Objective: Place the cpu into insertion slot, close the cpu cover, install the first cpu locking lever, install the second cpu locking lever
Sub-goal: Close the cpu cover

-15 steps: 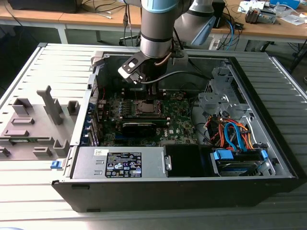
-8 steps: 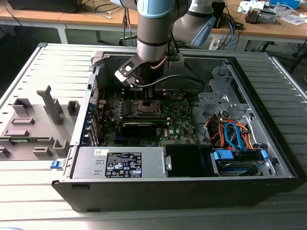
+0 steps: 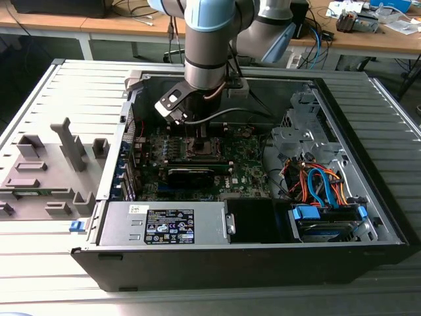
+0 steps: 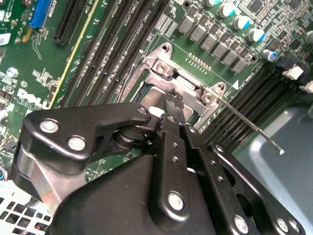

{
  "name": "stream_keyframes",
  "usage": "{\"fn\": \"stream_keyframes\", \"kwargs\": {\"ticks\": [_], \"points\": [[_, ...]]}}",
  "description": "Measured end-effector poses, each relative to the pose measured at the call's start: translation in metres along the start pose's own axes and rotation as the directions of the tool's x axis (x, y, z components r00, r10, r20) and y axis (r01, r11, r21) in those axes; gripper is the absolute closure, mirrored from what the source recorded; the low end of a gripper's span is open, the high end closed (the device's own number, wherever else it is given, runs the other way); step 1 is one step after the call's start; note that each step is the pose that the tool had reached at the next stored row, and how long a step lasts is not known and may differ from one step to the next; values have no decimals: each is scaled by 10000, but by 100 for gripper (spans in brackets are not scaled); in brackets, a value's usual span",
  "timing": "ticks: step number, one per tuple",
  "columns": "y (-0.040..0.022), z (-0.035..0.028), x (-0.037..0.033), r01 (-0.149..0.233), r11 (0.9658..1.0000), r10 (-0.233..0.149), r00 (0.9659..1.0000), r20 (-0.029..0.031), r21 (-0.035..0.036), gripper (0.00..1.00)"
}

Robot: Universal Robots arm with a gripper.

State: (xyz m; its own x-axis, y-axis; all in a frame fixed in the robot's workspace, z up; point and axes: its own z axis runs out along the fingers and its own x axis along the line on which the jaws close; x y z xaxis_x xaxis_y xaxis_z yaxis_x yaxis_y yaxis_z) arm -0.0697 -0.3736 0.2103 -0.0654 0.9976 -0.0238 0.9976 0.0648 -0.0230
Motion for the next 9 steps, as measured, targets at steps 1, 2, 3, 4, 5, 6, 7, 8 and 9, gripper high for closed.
{"fn": "stream_keyframes", "kwargs": {"ticks": [1,2,3,4,5,6,7,8,9], "points": [[-5,6,1,0,10000,0,10000,-2,-1,89],[-9,13,2,1,10000,-1,10000,-3,-2,89],[-12,19,2,1,10000,-1,10000,-1,-1,89],[-16,28,2,1,10000,-1,10000,1,0,89],[-18,35,1,3,10000,-3,10000,6,3,89],[-19,37,2,1,10000,-1,10000,4,2,89],[-18,37,3,0,10000,0,10000,-8,-3,89],[-19,6,2,0,10000,0,10000,-4,-3,89],[-20,-17,1,0,10000,0,10000,-1,-1,89]]}}
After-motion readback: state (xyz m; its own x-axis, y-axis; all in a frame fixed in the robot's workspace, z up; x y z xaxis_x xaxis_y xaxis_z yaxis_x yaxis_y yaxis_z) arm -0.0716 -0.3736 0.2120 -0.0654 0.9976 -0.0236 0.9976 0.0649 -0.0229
